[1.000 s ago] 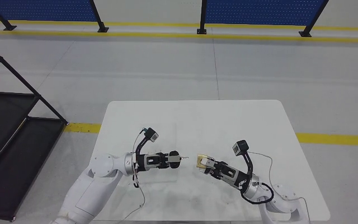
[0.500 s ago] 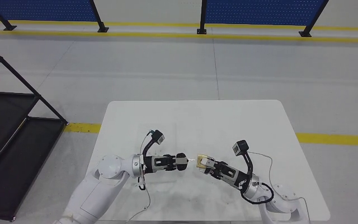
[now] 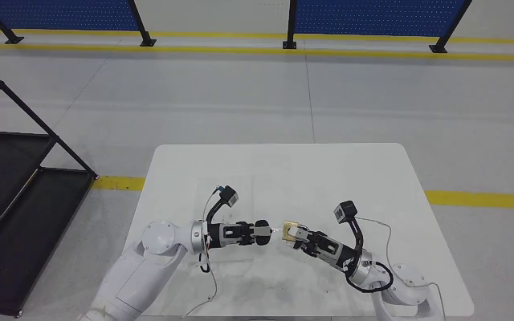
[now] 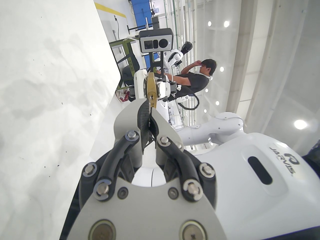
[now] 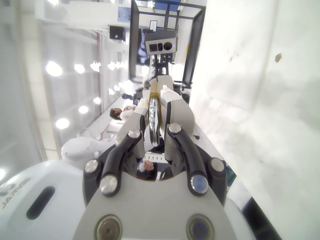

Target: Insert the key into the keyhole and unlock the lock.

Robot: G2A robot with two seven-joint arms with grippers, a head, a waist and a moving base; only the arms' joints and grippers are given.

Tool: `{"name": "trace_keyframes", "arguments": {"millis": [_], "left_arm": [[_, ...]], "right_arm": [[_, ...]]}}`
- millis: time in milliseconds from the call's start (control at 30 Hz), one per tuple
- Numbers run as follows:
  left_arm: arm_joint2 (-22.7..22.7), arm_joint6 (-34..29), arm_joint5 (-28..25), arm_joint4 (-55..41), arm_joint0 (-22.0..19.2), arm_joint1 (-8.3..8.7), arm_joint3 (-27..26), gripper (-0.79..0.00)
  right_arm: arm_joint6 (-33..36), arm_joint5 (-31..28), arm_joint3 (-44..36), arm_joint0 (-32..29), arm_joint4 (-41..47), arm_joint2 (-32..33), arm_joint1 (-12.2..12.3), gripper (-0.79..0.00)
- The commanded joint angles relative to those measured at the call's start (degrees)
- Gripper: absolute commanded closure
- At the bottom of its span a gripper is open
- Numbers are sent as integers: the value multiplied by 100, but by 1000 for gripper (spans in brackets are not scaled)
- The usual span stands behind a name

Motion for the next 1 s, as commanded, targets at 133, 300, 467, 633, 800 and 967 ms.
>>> {"name": "trace_keyframes", "arguments": {"millis": [133,300,467,633,800,967], "left_arm": [[42,-30,-17,-21,-45,2,45,0],[74,-61,-23,-49,-73,4,76,0],[65,-99,-36,-67,-70,15,76,0],[52,-149,-47,-101,-37,29,51,0],[55,-148,-56,-105,-34,37,37,0],[109,-147,-33,-109,-84,35,56,0]], "right_arm": [[0,0,0,0,0,0,0,0],[0,0,0,0,0,0,0,0],[0,0,0,0,0,0,0,0],[0,0,0,0,0,0,0,0],[0,0,0,0,0,0,0,0],[0,0,0,0,0,0,0,0]]}}
